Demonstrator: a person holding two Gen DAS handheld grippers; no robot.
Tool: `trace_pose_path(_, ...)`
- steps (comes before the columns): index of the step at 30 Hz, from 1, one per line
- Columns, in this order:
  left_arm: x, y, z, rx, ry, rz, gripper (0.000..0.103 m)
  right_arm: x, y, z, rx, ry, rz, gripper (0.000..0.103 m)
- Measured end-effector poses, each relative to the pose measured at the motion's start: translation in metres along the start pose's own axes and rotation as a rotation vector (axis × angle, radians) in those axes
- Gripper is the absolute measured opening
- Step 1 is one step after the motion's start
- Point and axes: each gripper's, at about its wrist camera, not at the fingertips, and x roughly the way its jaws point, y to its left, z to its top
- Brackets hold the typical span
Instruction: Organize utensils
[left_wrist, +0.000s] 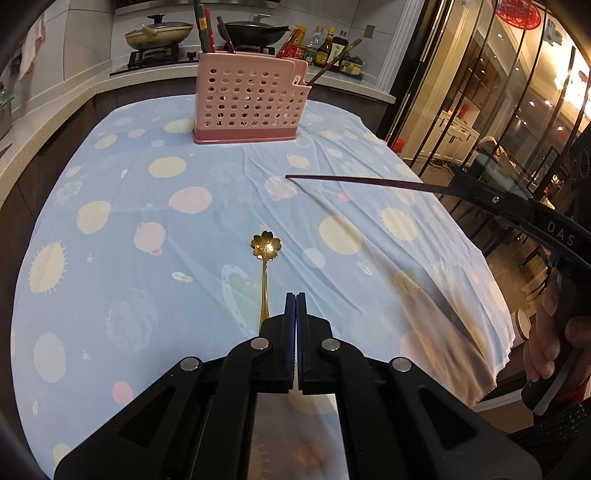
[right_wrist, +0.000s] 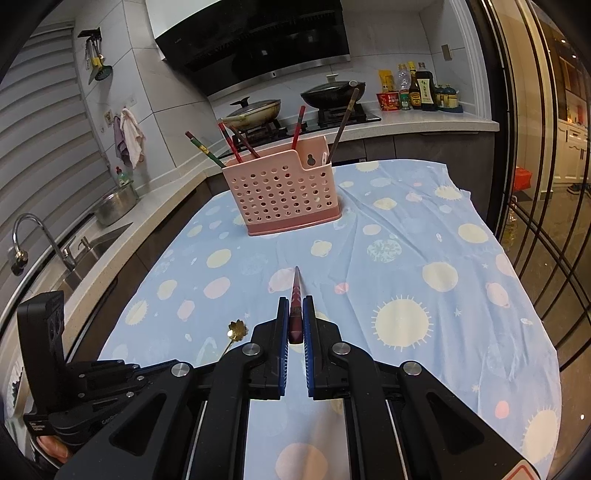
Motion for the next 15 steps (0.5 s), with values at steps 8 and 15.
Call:
trace_pose_path(8, 0.024, 0.009, -0.023, -0.018, 0.087, 0.068, 0.022, 0.002, -0.002, -0.004, 0.009, 0.016, 0.000, 0.007)
trace_pose_path(15, 0.033, 0.011, -0.030, -0.047, 0.103, 0.051, 0.022, 0.004, 0.000, -0.009, 0.005, 0.025, 0.001, 0.007)
